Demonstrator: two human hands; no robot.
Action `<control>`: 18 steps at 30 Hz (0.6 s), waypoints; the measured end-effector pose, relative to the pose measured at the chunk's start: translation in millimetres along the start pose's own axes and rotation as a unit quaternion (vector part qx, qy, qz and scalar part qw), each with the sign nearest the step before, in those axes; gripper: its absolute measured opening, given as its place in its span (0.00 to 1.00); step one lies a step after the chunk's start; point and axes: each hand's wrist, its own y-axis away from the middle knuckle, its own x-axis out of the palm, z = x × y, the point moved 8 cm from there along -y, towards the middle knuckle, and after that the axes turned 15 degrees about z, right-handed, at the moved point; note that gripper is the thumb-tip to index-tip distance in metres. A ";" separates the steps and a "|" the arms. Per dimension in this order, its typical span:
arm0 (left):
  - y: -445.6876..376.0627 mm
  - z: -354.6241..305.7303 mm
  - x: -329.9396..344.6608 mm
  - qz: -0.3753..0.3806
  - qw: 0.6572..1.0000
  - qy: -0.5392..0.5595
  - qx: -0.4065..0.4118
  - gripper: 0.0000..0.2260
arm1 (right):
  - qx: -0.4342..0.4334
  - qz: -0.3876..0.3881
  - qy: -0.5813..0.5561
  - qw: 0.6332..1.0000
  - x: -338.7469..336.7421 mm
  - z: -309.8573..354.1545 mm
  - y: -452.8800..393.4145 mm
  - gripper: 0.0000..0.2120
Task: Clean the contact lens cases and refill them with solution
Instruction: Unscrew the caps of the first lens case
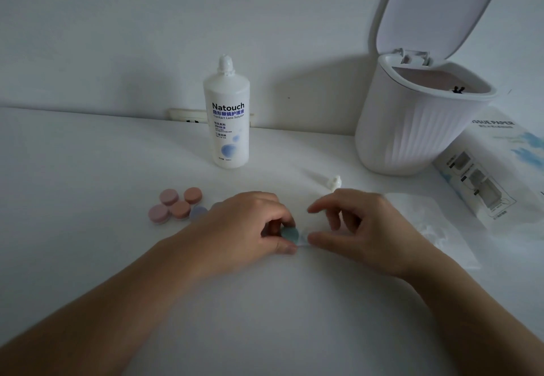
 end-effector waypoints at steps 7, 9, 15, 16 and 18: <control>0.5 -0.9 0.0 -0.002 1.000 0.001 0.000 0.11 | 0.039 0.058 0.050 0.996 15.0 -7.6 -6.5 0.10; 1.3 0.4 0.4 -0.005 1.000 0.006 -0.004 0.12 | 0.046 0.057 0.032 0.997 15.2 -9.2 -7.0 0.10; -1.8 2.8 3.0 -0.006 1.000 0.021 -0.011 0.12 | 0.054 0.041 0.008 0.998 13.4 -12.4 -8.6 0.09; -1.9 3.3 3.1 -0.008 1.000 0.019 -0.016 0.12 | 0.054 0.040 0.008 0.998 13.6 -12.3 -8.7 0.09; -1.4 3.6 2.8 -0.017 0.999 0.015 -0.028 0.11 | 0.052 0.038 0.007 0.998 14.4 -12.2 -9.3 0.10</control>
